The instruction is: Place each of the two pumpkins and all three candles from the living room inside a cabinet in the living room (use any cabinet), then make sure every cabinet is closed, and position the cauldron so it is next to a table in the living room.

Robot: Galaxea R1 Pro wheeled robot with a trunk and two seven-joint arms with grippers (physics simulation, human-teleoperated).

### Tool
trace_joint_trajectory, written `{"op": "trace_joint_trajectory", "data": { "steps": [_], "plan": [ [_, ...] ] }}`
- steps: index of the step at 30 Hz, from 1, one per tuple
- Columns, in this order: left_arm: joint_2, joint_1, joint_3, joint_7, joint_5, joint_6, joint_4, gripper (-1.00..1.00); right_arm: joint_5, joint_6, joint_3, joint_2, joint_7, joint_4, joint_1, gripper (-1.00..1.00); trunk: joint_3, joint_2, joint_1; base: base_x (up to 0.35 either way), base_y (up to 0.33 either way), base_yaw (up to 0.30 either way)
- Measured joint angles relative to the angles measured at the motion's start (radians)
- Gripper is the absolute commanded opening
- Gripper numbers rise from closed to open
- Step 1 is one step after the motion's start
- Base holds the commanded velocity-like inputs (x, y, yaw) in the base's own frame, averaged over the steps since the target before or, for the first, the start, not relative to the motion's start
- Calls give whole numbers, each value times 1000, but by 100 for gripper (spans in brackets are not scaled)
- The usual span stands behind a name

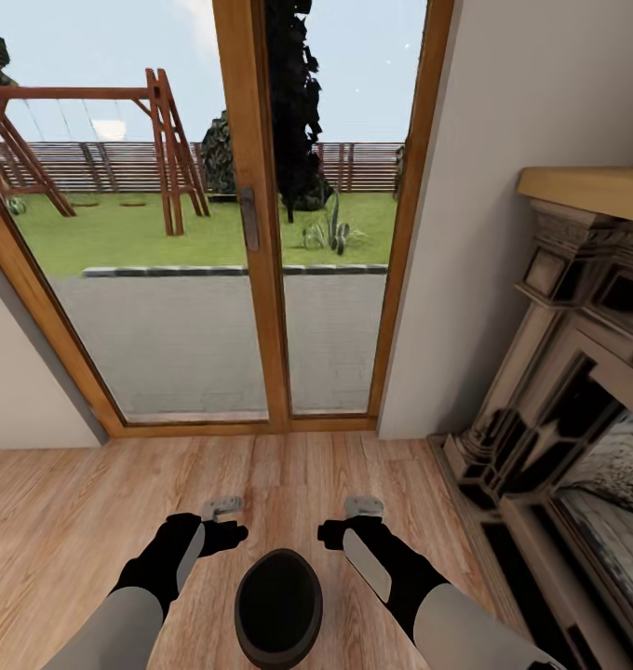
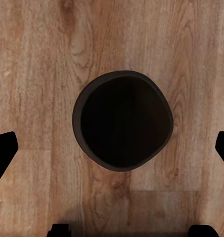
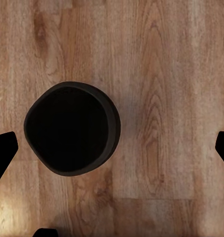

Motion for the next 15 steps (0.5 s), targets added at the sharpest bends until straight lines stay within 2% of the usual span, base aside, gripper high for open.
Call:
{"op": "trace_joint_trajectory", "data": {
  "steps": [7,15],
  "plan": [
    [2,0,1,0,1,0,0,100,1,0,0,0,-1,0,0,100,0,0,0,-73,149,0],
    [4,0,1,-1,0,0,0,100,0,0,0,0,-1,0,0,100,0,0,0,-11,133,0]
  ]
}}
